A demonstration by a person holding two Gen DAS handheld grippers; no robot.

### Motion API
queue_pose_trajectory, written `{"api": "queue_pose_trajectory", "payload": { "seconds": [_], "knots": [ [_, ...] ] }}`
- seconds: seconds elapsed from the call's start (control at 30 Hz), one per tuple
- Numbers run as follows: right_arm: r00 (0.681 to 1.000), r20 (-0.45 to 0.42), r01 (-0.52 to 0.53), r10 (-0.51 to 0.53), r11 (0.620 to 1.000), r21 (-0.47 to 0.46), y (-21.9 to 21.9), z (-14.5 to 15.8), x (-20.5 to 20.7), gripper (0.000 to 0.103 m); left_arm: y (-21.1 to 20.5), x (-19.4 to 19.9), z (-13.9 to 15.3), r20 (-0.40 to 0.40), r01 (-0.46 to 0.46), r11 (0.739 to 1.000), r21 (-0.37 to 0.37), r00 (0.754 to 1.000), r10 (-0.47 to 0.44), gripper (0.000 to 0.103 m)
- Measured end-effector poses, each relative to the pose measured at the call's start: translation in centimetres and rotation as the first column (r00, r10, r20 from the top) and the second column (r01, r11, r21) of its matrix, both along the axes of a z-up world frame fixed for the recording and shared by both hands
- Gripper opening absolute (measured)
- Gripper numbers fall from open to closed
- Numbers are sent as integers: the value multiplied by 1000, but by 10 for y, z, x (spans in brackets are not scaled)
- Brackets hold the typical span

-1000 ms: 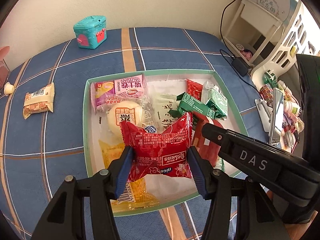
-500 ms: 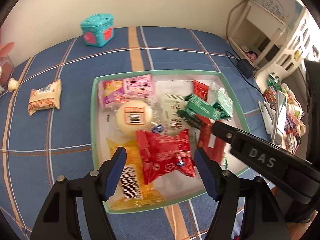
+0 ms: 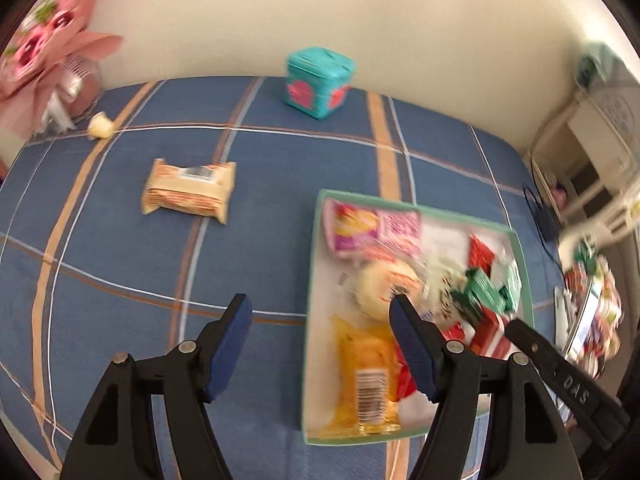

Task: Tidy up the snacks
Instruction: 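Carry both red packs over the tray and open both tools to drop them, then withdraw both tools from the tray toward the cream wafer pack and pudding cup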

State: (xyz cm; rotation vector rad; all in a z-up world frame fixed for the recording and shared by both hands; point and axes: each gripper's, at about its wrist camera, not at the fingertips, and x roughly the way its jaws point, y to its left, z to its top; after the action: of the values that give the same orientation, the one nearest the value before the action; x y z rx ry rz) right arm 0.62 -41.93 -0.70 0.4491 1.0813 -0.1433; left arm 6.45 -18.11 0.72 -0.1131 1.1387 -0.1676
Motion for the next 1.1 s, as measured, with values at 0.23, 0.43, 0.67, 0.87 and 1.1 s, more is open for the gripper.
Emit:
{"api": "queue_pose_trajectory", "payload": {
  "seconds": [0.23,0.43,0.67,0.87,1.1],
  "knots": [
    [999,10,-35,35,999,-29,14,5,2,43,26,8,2,-13,-68,997,-30,998,68,73],
    [999,-2,-55,55,997,-50,20,3,5,58,25,6,1,-13,-68,998,-15,998,67,78],
    [997,-7,-72,72,994,-83,26,-1,8,81,24,6,-2,1,-60,998,8,998,60,91],
    [996,1,-87,87,992,-88,29,-2,9,103,24,6,-4,16,-48,998,41,999,47,93],
    [995,12,-94,95,990,-104,32,-1,9,103,20,4,-1,66,-27,997,77,998,22,95]
  ]
}}
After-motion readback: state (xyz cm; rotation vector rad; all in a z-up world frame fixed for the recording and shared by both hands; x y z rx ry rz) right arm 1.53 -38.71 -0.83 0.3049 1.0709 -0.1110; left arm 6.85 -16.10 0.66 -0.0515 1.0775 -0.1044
